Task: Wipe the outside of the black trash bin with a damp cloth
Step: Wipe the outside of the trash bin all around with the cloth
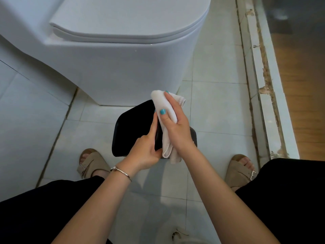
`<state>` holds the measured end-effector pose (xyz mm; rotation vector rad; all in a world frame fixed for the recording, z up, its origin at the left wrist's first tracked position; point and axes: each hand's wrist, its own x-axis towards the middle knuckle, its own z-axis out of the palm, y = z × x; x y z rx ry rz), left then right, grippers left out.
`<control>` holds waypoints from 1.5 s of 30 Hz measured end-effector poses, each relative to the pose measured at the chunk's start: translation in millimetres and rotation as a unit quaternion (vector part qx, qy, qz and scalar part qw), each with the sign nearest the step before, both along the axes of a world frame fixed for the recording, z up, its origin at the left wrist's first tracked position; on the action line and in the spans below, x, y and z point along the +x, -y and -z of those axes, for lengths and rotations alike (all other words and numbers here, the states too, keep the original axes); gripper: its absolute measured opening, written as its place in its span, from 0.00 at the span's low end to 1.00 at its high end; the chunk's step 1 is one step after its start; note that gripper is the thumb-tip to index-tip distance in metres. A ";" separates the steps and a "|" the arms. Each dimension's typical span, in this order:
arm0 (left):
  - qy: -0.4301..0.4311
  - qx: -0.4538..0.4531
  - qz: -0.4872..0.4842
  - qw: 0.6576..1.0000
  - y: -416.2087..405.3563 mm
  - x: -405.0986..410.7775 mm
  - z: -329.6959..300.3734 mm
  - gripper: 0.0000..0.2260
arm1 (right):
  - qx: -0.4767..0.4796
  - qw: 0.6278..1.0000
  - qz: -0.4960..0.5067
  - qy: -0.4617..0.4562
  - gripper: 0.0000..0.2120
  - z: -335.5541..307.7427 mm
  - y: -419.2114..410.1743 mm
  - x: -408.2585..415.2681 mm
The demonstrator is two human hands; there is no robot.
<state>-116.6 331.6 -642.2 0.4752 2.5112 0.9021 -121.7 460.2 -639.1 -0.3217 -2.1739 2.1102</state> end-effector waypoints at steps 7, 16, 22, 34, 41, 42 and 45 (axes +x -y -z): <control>-0.007 -0.018 0.000 1.000 9.1 0.4 0.9 0.53 | 0.087 0.984 0.066 0.138 0.22 53.1 -38.5 -9.8; 0.004 -0.006 0.003 1.000 9.3 -4.5 2.4 0.53 | -0.010 0.993 0.060 0.101 0.18 35.4 -24.4 -8.7; 0.025 0.021 -0.016 0.999 9.4 -2.6 4.7 0.53 | -0.024 1.000 -0.015 0.003 0.20 10.7 -5.7 -3.2; 0.025 0.035 -0.043 0.998 17.1 -0.3 -3.0 0.52 | 0.055 0.977 0.089 0.183 0.23 80.0 -50.2 -3.0; 0.031 0.046 -0.067 0.996 20.6 -3.5 0.2 0.52 | 0.085 0.994 0.034 0.064 0.24 40.7 1.8 2.0; 0.034 0.057 -0.076 0.995 21.3 -3.5 2.4 0.52 | 0.093 0.995 0.012 0.033 0.24 31.0 12.3 1.4; 0.055 0.090 -0.097 0.990 27.4 -2.2 9.1 0.50 | 0.103 0.994 -0.038 -0.017 0.23 15.2 32.6 9.2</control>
